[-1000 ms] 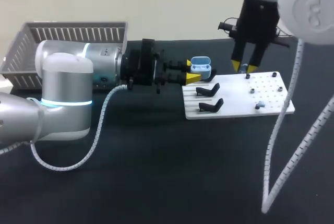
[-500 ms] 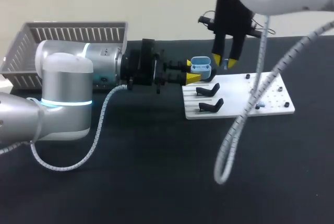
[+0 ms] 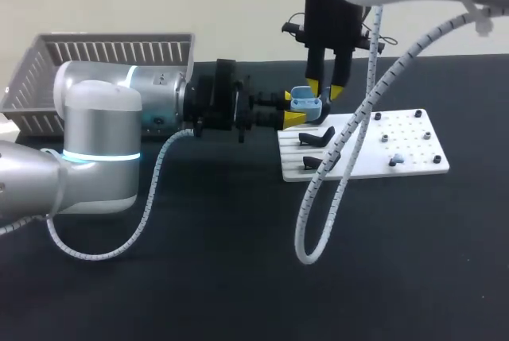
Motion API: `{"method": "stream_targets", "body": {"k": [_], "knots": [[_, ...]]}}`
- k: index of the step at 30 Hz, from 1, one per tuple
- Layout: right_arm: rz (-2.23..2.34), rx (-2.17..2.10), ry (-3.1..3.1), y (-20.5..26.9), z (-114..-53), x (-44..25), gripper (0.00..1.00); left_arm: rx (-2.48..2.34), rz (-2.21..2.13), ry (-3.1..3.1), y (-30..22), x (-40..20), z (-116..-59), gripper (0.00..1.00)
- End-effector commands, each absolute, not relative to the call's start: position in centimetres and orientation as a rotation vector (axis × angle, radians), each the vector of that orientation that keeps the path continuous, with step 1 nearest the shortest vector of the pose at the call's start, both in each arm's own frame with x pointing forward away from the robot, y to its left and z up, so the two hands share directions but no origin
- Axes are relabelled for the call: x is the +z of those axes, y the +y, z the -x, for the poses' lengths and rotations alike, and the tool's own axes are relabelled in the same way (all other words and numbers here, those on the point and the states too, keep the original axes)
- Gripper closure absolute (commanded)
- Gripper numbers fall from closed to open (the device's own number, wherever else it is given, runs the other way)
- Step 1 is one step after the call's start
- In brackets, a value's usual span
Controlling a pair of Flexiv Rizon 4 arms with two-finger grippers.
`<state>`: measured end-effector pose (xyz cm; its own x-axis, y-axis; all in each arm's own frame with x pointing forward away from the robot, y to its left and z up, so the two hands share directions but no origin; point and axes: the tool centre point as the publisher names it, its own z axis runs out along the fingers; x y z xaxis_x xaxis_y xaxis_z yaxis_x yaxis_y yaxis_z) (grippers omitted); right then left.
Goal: Pick up each earbud case from the left stands, insert the matching earbuds, close the lid, and place the case in the box.
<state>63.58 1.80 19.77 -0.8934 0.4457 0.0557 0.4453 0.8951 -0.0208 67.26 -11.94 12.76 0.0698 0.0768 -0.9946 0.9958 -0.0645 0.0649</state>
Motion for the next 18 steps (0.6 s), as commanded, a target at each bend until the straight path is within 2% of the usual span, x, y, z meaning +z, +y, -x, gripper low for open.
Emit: {"method": "stream_targets", "body": {"k": [1, 18], "knots": [[0.707, 0.009, -3.003, 1.7, -63.5, 19.8, 1.00, -1.160, -1.339, 1.185, -11.9, 12.7, -67.1, 1.00], [1.012, -0.097, -2.942, 2.8, -64.9, 19.5, 1.00, -1.160, -1.339, 1.185, -11.9, 12.7, -67.1, 1.00]]}}
